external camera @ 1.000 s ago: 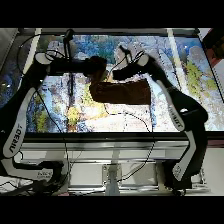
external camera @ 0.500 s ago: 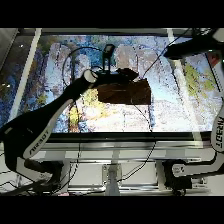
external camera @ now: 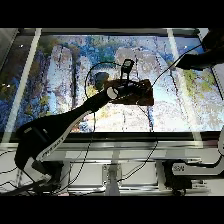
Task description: Fold the clothes and pants, and hang the long-sleeved shirts on hangers.
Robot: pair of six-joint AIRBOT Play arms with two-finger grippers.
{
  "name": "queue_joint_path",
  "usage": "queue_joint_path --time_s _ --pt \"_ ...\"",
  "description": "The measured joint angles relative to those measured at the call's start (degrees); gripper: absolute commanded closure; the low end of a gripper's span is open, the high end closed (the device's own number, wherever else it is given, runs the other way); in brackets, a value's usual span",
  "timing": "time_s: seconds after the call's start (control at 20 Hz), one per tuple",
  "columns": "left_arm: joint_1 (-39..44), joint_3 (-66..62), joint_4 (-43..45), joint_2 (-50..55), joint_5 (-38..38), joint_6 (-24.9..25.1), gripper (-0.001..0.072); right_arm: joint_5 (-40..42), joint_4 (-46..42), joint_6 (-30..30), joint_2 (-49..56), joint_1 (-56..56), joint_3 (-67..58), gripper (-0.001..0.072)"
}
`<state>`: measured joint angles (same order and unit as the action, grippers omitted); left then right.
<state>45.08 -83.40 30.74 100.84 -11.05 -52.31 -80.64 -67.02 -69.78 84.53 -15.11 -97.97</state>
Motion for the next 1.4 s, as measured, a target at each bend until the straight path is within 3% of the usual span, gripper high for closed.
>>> queue_joint_path --time_s 0.25,0.45,0.5,0.65,0.8,1.1,1.4 --pt "-2.4 0.0 0.4 -3.0 0.3 0.0 0.0028 3.3 1.5 1.7 1.4 -0.3 12.4 0.0157" --pt "-6.0 0.0 0.6 -4.7 -1.1 0.0 0.0029 6.2 8.9 3.5 4.9 0.3 19.7 0.0071" --pt "-6.7 0.0 0.7 -4.9 -2.1 0.0 0.0029 6.4 10.3 4.7 5.8 1.0 20.6 0.0004" --pt "-8.6 0.0 0.7 -5.2 -4.5 0.0 0.0029 8.3 11.7 8.9 7.3 5.0 22.1 0.0005" --pt "-9.5 0.0 0.7 -5.4 -6.4 0.0 0.0029 12.8 7.8 10.1 7.8 9.9 22.6 0.0007" --pt "-10.0 0.0 0.7 -5.4 -8.4 0.0 0.0029 20.9 -2.4 5.9 8.4 14.9 22.8 0.0019" --pt "-10.1 0.0 0.7 -5.4 -8.7 0.0 0.0029 27.8 -3.0 -1.1 9.9 15.6 22.5 0.0025"
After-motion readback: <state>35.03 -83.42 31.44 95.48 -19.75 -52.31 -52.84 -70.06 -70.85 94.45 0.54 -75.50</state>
